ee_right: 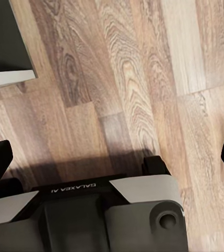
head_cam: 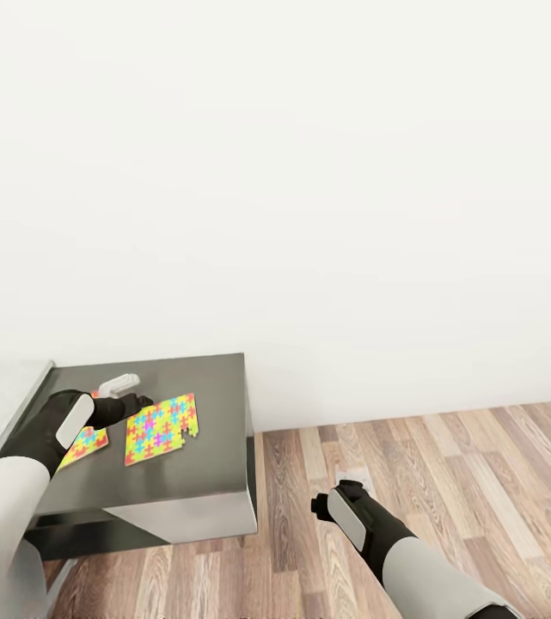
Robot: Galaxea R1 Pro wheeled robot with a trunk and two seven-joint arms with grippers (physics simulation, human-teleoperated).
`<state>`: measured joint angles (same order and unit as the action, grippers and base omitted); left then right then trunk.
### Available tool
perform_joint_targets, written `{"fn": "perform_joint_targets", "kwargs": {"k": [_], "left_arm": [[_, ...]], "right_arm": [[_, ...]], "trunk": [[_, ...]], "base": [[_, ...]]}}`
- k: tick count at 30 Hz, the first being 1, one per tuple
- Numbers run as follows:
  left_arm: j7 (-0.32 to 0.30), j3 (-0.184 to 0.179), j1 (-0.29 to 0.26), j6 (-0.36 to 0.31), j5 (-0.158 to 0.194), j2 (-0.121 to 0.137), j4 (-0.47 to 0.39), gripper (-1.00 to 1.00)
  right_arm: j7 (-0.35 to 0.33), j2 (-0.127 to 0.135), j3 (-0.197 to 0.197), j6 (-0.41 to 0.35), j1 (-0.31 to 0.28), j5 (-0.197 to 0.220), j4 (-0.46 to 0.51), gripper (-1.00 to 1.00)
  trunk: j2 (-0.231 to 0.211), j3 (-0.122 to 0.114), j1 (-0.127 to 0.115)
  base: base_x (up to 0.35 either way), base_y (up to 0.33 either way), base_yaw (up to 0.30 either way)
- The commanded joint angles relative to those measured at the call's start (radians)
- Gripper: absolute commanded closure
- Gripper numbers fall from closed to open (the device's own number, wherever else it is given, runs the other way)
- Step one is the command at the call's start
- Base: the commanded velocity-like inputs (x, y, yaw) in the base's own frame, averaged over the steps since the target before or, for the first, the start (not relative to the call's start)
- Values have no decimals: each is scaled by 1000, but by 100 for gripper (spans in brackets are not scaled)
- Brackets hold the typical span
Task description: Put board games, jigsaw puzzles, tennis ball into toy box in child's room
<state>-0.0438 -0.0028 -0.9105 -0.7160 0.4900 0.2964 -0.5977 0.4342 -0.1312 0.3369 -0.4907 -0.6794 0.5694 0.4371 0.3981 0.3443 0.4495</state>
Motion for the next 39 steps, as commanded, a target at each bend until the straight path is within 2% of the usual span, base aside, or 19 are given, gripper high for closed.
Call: {"fn": "perform_joint_targets", "kwargs": {"k": [1, 14, 39], "left_arm": [[-6, 0, -1, -4, -2, 0, -1, -100], [-103, -1, -1, -4, -3, 1, 0, -100], [-100, 0, -1, -5, -9, 4, -1, -100]], "right_arm": [[9, 1, 8, -3, -1, 10, 1, -100], [9, 1, 8, -2, -1, 10, 1, -100], [9, 1, 8, -2, -1, 10, 0, -100]], "trunk": [[2, 3, 1], [2, 25, 1], [2, 66, 1]], "base": [[0, 0, 0], [0, 0, 0], [0, 0, 0]]}}
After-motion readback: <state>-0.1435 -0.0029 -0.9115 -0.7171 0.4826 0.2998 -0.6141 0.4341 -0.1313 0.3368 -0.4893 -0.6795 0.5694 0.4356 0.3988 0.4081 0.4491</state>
